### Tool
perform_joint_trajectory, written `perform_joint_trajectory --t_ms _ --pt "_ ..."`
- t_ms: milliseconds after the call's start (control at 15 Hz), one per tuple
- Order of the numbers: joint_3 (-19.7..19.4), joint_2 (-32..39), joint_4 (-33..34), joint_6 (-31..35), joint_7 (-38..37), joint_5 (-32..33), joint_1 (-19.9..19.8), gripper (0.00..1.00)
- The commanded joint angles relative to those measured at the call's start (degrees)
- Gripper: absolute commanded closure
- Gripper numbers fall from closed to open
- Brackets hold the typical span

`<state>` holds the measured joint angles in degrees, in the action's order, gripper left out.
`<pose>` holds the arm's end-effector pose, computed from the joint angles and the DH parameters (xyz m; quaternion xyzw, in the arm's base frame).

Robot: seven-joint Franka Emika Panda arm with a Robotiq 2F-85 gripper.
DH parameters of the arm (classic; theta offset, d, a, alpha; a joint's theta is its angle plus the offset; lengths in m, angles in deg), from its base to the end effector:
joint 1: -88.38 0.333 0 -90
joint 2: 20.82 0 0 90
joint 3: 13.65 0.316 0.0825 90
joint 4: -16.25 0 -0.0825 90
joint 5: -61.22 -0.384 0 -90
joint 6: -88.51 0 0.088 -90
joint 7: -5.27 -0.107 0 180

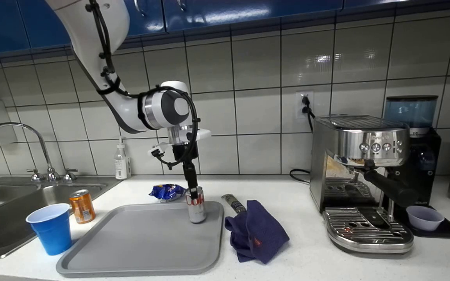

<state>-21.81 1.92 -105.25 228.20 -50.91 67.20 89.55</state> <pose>0.5650 -0.0696 0.2178 0.8726 -0.4832 -0.0102 0.0704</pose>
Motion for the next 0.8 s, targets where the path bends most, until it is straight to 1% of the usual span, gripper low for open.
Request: perform_joint_trajectory --t_ms 0,600,667,733 --pt "-0.76 -0.46 0.32 -2.80 0.35 -0.19 0.68 0.00" --pt "-1.35 -1.21 -0.70 -2.82 0.32 -0.11 0.39 0.00" --pt "-1.43 -1.24 -0.87 -2.57 0.37 -0.10 0.37 0.25" --pt "-1.52 -1.25 -0.93 -2.58 0.34 -0.04 0.39 0.26"
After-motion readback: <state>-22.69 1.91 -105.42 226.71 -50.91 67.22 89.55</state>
